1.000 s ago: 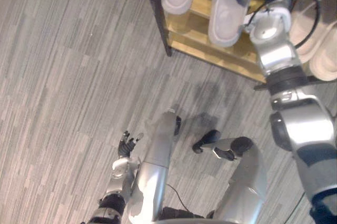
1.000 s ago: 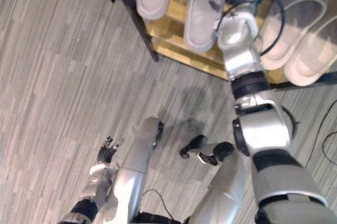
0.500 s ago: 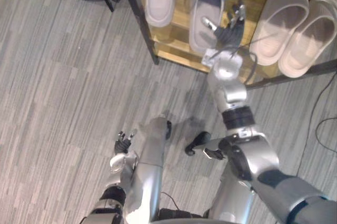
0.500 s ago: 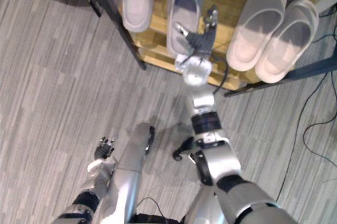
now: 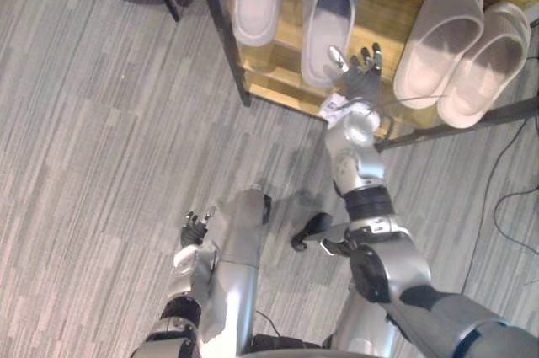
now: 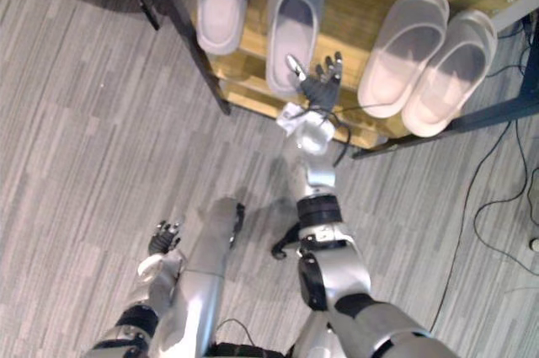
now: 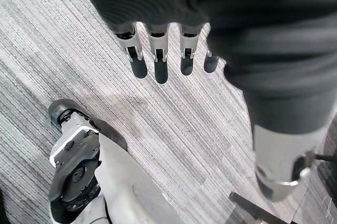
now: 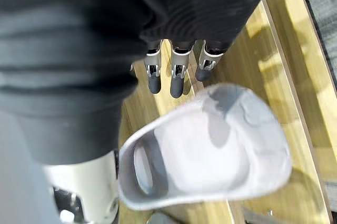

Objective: Organize the slippers on the shoe rack

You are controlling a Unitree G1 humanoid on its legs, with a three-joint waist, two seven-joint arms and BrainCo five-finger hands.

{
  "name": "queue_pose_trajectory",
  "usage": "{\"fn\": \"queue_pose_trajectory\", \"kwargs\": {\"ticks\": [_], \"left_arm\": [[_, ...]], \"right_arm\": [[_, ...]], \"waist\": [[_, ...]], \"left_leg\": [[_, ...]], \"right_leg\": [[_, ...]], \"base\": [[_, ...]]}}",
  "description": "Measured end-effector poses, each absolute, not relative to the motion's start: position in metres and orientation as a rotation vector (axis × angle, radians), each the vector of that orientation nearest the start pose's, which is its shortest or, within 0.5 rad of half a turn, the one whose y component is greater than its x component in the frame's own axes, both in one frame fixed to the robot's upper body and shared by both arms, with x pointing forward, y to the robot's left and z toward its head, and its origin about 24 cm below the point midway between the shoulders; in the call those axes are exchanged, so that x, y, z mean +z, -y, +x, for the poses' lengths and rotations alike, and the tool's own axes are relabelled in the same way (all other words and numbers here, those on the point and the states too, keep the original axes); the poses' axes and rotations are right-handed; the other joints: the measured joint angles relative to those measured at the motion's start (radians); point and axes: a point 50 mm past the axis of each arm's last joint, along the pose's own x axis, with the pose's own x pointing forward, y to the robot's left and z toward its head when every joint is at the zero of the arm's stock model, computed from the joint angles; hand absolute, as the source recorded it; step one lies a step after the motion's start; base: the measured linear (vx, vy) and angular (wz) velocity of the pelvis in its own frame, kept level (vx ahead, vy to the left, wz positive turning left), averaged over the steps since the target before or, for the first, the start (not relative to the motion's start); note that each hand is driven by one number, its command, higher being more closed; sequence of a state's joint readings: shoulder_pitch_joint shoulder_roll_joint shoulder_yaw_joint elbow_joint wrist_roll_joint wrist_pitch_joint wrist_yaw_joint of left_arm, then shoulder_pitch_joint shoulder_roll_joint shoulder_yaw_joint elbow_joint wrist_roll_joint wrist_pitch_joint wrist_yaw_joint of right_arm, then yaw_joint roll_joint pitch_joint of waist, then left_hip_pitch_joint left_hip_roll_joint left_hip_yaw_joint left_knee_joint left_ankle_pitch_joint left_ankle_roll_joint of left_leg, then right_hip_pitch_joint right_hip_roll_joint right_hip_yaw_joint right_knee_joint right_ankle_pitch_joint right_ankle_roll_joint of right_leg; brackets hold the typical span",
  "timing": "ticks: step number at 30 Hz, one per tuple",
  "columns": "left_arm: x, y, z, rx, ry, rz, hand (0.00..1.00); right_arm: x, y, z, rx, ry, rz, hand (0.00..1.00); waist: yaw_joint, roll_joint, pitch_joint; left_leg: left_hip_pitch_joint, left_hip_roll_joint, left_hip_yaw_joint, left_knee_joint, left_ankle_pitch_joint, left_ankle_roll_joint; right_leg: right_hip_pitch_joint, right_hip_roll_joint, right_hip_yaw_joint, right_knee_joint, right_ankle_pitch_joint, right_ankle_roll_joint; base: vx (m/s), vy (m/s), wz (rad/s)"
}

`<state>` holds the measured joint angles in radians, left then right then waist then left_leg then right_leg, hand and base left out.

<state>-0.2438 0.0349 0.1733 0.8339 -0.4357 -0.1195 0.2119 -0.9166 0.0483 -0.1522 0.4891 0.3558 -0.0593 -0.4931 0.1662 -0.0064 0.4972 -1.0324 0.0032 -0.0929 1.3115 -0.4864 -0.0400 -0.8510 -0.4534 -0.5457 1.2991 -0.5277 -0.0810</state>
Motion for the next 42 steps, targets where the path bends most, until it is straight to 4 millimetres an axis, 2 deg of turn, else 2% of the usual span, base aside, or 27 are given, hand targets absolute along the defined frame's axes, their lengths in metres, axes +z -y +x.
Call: {"fn": "queue_pose_trajectory", "kwargs": {"ticks": [4,11,17,28,35,38,42], "left_arm": [[-0.073,-0.190,0.253,0.467,-0.492,-0.393,0.00],[-0.072,-0.187,0.255,0.459,-0.485,-0.399,0.00],[-0.068,-0.182,0.259,0.436,-0.459,-0.413,0.00],[-0.068,-0.180,0.260,0.435,-0.456,-0.417,0.00],[-0.069,-0.181,0.260,0.436,-0.463,-0.414,0.00],[-0.070,-0.180,0.260,0.435,-0.469,-0.414,0.00],[-0.070,-0.177,0.260,0.431,-0.473,-0.420,0.00]], "right_arm": [[0.221,0.107,0.384,-0.241,0.332,0.523,0.00],[0.261,0.106,0.388,-0.180,0.434,0.509,0.00],[0.272,0.108,0.397,-0.166,0.418,0.518,0.00],[0.284,0.121,0.404,-0.217,0.434,0.406,0.00],[0.293,0.131,0.386,-0.331,0.574,0.265,0.00],[0.288,0.135,0.379,-0.368,0.604,0.214,0.00],[0.270,0.137,0.376,-0.427,0.570,0.179,0.00]], "waist": [[0.004,0.000,0.000],[0.016,0.000,0.000],[0.048,0.001,-0.001],[0.061,0.004,-0.002],[0.055,0.004,-0.002],[0.053,0.012,-0.007],[0.046,0.019,-0.015]], "left_leg": [[-0.003,-0.004,-0.004,0.000,0.001,-0.002],[-0.015,-0.028,-0.026,-0.003,0.012,-0.011],[-0.020,-0.038,-0.032,-0.010,0.017,-0.014],[-0.047,-0.055,-0.040,-0.006,0.023,-0.019],[-0.039,-0.049,-0.031,-0.005,0.023,-0.019],[-0.033,-0.044,-0.027,-0.005,0.023,-0.018],[-0.025,-0.030,-0.021,-0.006,0.022,-0.017]], "right_leg": [[0.000,-0.003,-0.004,0.000,0.000,-0.001],[0.009,-0.021,-0.027,0.006,-0.003,-0.002],[0.012,-0.032,-0.039,0.009,-0.008,-0.004],[-0.005,-0.052,-0.050,0.028,-0.022,-0.009],[-0.005,-0.050,-0.042,0.028,-0.021,-0.010],[-0.004,-0.046,-0.034,0.026,-0.019,-0.014],[-0.004,-0.033,-0.029,0.021,-0.016,-0.020]], "base": [[0.00,0.003,0.02],[-0.01,0.003,0.12],[-0.01,-0.004,0.07],[0.00,-0.003,0.06],[0.00,0.003,-0.03],[-0.01,0.002,-0.06],[-0.01,-0.003,-0.11]]}}
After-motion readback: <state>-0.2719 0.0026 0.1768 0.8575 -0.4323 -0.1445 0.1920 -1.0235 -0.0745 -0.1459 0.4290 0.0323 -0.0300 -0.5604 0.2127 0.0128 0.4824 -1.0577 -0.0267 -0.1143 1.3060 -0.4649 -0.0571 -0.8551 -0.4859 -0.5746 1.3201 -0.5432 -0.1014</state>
